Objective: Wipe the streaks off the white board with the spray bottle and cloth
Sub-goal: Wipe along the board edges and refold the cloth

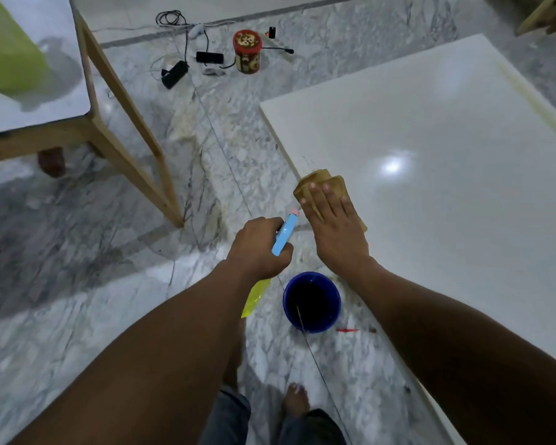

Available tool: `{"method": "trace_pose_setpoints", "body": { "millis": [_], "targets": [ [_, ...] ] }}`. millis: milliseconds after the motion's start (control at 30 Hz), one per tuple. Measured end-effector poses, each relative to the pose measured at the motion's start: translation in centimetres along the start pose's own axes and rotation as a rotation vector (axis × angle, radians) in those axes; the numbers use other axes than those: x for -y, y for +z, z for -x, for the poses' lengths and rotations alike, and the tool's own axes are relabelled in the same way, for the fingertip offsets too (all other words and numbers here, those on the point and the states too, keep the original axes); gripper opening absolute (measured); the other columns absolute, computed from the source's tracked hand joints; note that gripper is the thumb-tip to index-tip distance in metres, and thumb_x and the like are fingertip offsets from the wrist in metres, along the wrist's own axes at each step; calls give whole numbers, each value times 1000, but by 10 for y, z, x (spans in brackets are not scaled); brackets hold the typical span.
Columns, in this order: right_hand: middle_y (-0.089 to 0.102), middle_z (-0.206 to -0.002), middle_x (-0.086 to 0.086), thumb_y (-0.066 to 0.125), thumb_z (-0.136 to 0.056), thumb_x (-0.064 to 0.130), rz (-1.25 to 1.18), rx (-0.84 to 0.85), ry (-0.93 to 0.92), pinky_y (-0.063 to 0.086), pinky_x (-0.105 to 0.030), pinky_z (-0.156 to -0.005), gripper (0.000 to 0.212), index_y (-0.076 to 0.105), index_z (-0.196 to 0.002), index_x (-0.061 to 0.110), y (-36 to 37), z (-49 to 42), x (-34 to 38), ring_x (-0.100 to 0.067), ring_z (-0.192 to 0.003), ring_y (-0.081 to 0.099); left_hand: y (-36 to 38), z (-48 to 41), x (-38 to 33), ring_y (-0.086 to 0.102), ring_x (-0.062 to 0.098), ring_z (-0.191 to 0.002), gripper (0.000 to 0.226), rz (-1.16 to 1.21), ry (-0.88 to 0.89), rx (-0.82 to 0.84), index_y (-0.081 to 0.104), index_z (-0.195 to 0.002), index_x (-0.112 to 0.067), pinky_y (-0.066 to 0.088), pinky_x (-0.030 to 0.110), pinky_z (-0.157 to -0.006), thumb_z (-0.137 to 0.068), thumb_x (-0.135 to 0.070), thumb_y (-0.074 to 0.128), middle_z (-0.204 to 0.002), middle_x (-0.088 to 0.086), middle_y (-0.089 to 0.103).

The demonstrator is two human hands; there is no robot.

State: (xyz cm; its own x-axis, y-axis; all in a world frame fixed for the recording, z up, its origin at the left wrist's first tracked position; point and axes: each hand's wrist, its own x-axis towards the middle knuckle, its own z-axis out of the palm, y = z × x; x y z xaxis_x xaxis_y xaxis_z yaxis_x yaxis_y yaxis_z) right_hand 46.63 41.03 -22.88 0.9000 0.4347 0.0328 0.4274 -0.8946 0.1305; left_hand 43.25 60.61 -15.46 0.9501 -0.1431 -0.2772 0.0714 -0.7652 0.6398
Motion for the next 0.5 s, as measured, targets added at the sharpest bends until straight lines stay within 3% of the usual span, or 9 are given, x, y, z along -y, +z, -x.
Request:
{"method": "trace_pose_setpoints", "body": {
  "millis": [133, 233, 300, 433, 500],
  "targets": [
    [12, -167, -14, 47, -88, 6, -2, 27, 11, 16, -56, -123, 73, 25, -158, 11, -4, 76, -3, -35, -155, 7, 44, 64, -25, 57, 29, -64, 22, 10, -11, 19, 66, -89, -9, 39, 30, -52, -78, -27, 59, -73, 6, 60],
    [10, -168, -15, 34, -88, 10, -8, 64, 7, 15, -57, -122, 70, 24, -158, 10, -8, 140, -6, -36, -155, 5, 74, 117, -45, 62, 30, -68, 36, 18, -47, 58, 67, -93, -7, 49, 40, -58, -73, -34, 54, -79, 12, 66],
    [11, -168, -15, 29, -90, 14, -16, 95, 14, 16, -57, -122, 68, 24, -158, 10, -10, 177, -7, -37, -155, 6, 90, 146, -56, 63, 29, -70, 34, 34, -64, 74, 68, -96, -7, 51, 40, -62, -78, -34, 57, -82, 11, 68],
    [6, -168, -16, 35, -95, 21, -7, 119, 4, 15, -57, -122, 67, 19, -159, 9, -10, 241, -11, -37, -155, 1, 115, 187, -73, 54, 16, -64, 8, 34, -65, 87, 60, -90, -18, 40, 24, -52, -88, -21, 67, -76, -3, 59],
    [4, -168, -16, 34, -95, 16, -9, 108, 0, 15, -57, -122, 68, 16, -159, 9, -8, 274, -11, -37, -155, -1, 123, 205, -83, 48, 10, -58, 15, 18, -33, 87, 53, -85, -25, 32, 22, -50, -89, -18, 66, -70, -10, 52]
  ]
}}
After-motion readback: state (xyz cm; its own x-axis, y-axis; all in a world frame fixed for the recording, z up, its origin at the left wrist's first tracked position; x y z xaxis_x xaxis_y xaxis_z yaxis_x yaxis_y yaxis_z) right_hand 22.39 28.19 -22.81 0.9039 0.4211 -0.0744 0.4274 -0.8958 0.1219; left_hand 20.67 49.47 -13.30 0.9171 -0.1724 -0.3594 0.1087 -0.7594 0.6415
